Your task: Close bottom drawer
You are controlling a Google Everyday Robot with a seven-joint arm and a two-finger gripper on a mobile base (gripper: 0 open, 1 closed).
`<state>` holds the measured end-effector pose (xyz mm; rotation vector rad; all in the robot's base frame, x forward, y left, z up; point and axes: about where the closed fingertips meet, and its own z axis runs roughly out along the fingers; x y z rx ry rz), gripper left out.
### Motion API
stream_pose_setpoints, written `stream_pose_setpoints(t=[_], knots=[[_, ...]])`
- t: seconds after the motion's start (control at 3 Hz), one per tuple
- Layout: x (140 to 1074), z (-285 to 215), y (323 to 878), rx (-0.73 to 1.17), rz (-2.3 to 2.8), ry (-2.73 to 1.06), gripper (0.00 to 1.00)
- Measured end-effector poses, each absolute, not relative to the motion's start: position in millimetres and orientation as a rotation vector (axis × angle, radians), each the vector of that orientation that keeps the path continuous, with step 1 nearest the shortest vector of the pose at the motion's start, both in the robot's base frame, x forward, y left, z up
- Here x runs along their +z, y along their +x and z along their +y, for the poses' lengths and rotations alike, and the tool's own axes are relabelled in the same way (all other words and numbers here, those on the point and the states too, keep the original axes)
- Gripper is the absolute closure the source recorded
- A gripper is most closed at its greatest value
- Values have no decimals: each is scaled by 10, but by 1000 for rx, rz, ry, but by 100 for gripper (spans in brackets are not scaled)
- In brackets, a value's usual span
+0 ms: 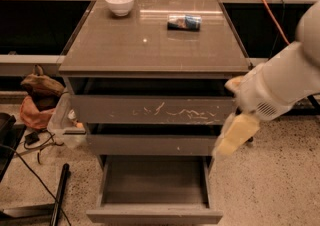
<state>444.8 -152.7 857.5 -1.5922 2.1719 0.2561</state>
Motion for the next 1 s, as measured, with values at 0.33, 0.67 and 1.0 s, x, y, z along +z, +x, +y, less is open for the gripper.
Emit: stream_pose_setpoints(t=[0.33,0.67,1.0], knots=[[7576,-1157,4505,446,2201,-1546,0],[7503,-1141,4651,417,2183,-1501,0],[7497,-1138,4641,420,2184,-1504,0]])
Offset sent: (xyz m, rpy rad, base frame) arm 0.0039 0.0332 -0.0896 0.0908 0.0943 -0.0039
